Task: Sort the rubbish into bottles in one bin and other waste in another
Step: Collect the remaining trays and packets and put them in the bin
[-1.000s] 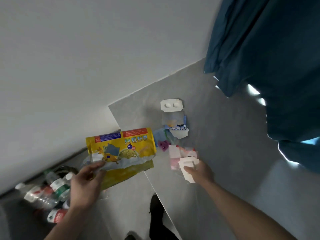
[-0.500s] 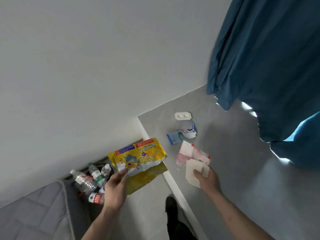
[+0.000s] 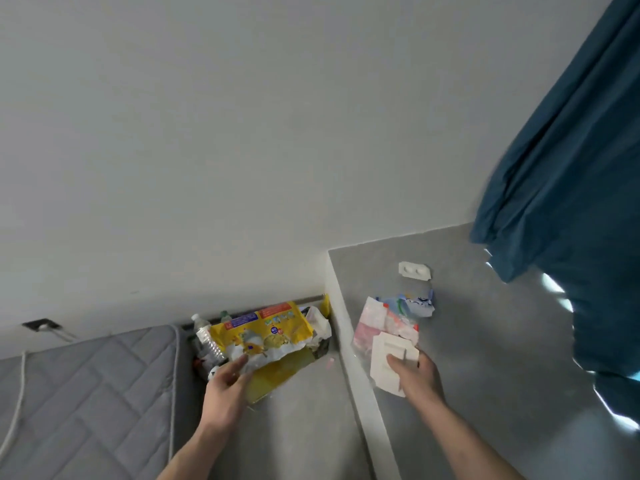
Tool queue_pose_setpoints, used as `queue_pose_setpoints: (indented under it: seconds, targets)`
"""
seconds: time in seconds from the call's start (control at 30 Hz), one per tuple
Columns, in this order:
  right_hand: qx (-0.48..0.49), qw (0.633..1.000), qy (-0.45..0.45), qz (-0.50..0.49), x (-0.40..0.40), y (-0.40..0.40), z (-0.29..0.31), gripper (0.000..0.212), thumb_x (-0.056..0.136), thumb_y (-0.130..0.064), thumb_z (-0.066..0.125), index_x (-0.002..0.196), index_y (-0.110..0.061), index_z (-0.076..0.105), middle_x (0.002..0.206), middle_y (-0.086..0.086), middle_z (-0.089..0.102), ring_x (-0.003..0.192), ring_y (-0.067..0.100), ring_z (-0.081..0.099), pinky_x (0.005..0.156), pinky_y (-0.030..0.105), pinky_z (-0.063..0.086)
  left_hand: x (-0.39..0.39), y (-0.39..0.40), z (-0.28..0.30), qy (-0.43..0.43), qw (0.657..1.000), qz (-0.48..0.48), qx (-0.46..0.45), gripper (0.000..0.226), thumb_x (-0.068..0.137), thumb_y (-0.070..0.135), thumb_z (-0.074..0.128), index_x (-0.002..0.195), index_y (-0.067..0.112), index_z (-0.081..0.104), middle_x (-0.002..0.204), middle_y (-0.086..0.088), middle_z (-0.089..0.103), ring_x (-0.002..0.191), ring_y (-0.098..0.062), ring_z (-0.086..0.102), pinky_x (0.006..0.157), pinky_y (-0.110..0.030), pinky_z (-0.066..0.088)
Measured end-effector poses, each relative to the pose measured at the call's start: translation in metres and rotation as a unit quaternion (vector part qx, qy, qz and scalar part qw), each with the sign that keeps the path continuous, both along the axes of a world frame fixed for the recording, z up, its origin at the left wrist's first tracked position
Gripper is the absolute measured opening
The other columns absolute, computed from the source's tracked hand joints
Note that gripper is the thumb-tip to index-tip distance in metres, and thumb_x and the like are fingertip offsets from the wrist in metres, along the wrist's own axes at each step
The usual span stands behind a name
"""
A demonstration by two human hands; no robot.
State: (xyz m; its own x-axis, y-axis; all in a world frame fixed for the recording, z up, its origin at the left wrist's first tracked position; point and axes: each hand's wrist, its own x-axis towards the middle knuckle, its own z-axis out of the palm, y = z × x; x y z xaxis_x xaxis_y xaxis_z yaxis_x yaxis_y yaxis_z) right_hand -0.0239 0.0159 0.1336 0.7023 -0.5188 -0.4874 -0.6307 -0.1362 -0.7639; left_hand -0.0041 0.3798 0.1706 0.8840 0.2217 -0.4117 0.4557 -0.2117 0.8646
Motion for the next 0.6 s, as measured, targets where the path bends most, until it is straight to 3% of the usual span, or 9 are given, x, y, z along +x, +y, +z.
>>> queue_pose_setpoints:
  seconds: [0.17, 0.27, 0.33, 0.4, 0.5, 0.6]
  targets:
    - [-0.011, 0.998, 0.024, 0.065, 0.045, 0.023, 0.01, 0.038, 0.078, -0.027, 0.079, 0.114, -0.021, 0.069, 0.103, -0.003, 0.075, 0.084, 0.014, 0.07, 0.064, 0.023, 0.053, 0.016, 0.022, -0.02, 0.022, 0.995, -0.043, 0.092, 0.041, 0.092, 0.022, 0.072, 0.131, 0.012, 0.067, 0.122, -0.001, 0.065, 0.095, -0.007, 0.063, 0.086, -0.022, 0.048]
    - [-0.008, 0.996, 0.038, 0.08, 0.073, 0.041, 0.007, 0.034, 0.08, -0.025, 0.079, 0.112, -0.019, 0.071, 0.101, -0.002, 0.075, 0.079, 0.009, 0.069, 0.055, 0.018, 0.047, 0.038, 0.024, -0.035, 0.043, 0.993, -0.059, 0.092, 0.04, 0.091, 0.023, 0.073, 0.129, 0.013, 0.068, 0.125, 0.0, 0.065, 0.105, -0.012, 0.064, 0.094, -0.03, 0.051]
    - [-0.01, 0.995, 0.052, 0.089, 0.096, 0.053, -0.001, 0.036, 0.079, -0.027, 0.08, 0.113, -0.02, 0.07, 0.1, -0.003, 0.075, 0.081, 0.011, 0.07, 0.055, 0.019, 0.049, 0.065, 0.026, -0.048, 0.073, 0.993, -0.066, 0.072, 0.04, 0.09, 0.022, 0.074, 0.128, 0.012, 0.068, 0.126, -0.001, 0.066, 0.109, -0.015, 0.066, 0.099, -0.036, 0.053]
    - [-0.016, 0.993, 0.075, 0.092, 0.117, 0.064, -0.013, 0.038, 0.078, -0.031, 0.08, 0.113, -0.019, 0.071, 0.099, -0.004, 0.074, 0.084, 0.013, 0.069, 0.059, 0.021, 0.051, 0.097, 0.028, -0.058, 0.105, 0.99, -0.075, 0.058, 0.043, 0.088, 0.025, 0.075, 0.128, 0.012, 0.068, 0.126, -0.003, 0.067, 0.106, -0.013, 0.067, 0.096, -0.032, 0.055]
    - [-0.033, 0.987, 0.119, 0.1, 0.151, 0.081, -0.034, 0.04, 0.076, -0.034, 0.079, 0.112, -0.017, 0.073, 0.097, -0.003, 0.075, 0.087, 0.018, 0.069, 0.073, 0.029, 0.055, 0.146, 0.026, -0.069, 0.142, 0.982, -0.115, 0.054, 0.042, 0.092, 0.024, 0.072, 0.132, 0.016, 0.064, 0.129, 0.002, 0.062, 0.097, -0.002, 0.062, 0.07, -0.009, 0.051]
    - [-0.043, 0.982, 0.148, 0.106, 0.182, 0.092, -0.058, 0.044, 0.076, -0.034, 0.079, 0.115, -0.017, 0.071, 0.101, -0.002, 0.074, 0.09, 0.02, 0.068, 0.077, 0.03, 0.054, 0.193, 0.021, -0.092, 0.176, 0.965, -0.184, 0.068, 0.043, 0.095, 0.025, 0.066, 0.137, 0.022, 0.059, 0.134, 0.008, 0.055, 0.098, -0.002, 0.058, 0.062, -0.009, 0.046]
